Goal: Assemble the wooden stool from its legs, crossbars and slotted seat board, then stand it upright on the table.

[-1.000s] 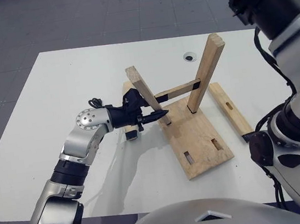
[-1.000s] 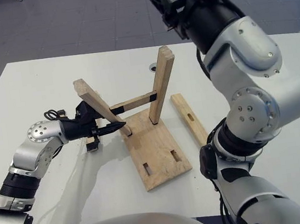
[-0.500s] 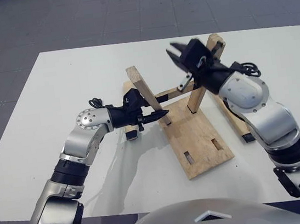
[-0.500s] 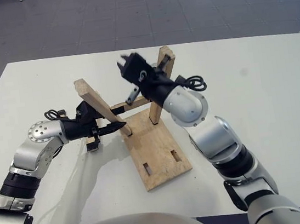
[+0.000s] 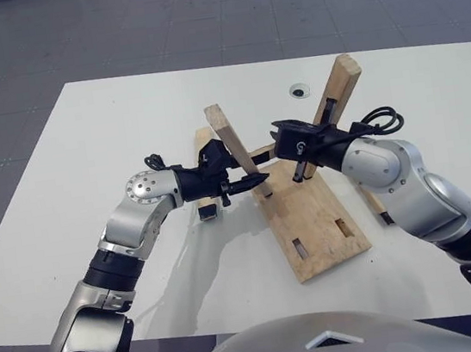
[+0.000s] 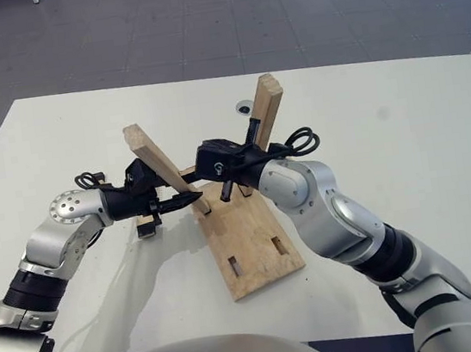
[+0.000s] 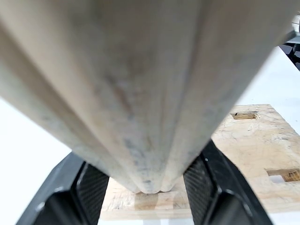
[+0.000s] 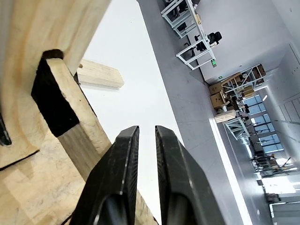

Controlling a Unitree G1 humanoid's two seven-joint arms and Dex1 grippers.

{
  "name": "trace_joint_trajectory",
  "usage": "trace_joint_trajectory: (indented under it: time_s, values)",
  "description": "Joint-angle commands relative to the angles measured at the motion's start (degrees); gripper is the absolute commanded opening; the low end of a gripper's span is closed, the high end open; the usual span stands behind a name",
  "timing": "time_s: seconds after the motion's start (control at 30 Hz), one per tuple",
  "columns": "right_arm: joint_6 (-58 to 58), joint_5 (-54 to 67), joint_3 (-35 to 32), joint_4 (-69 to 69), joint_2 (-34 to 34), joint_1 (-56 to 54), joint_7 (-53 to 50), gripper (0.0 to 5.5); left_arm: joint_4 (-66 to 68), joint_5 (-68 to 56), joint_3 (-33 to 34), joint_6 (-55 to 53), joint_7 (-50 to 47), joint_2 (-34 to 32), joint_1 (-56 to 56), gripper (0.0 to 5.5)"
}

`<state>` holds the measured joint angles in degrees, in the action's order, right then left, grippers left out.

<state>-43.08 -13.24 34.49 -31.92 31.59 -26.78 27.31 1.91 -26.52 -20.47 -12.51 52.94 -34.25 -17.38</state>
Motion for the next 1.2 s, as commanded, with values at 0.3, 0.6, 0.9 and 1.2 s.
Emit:
trace_joint_trajectory:
  time_s: [0.3, 0.6, 0.9, 1.2]
  values:
    - [-5.1, 13.0, -37.9, 0.5, -19.2, -19.6, -12.7, 0.64, 6.2, 10.6, -7.1, -4.7, -0.9, -1.1, 5.8, 2.06]
    - [0.4, 8.2, -44.8, 34.2, 2.5, 1.2, -7.5, 0.64, 5.8, 10.3, -6.6, -4.7, -1.5, -1.0, 6.3, 2.06]
    - [-16.2, 36.3, -21.4, -8.1, -5.6, -5.3, 19.7, 0.64, 5.3, 10.6, -7.1, -5.2, 0.3, -2.6, 5.5, 2.06]
    - [-16.3, 32.5, -19.7, -7.8, 5.1, -4.2, 22.9, 0.64, 8.1, 12.3, -8.7, -1.7, 8.1, -5.9, 0.3, 2.06]
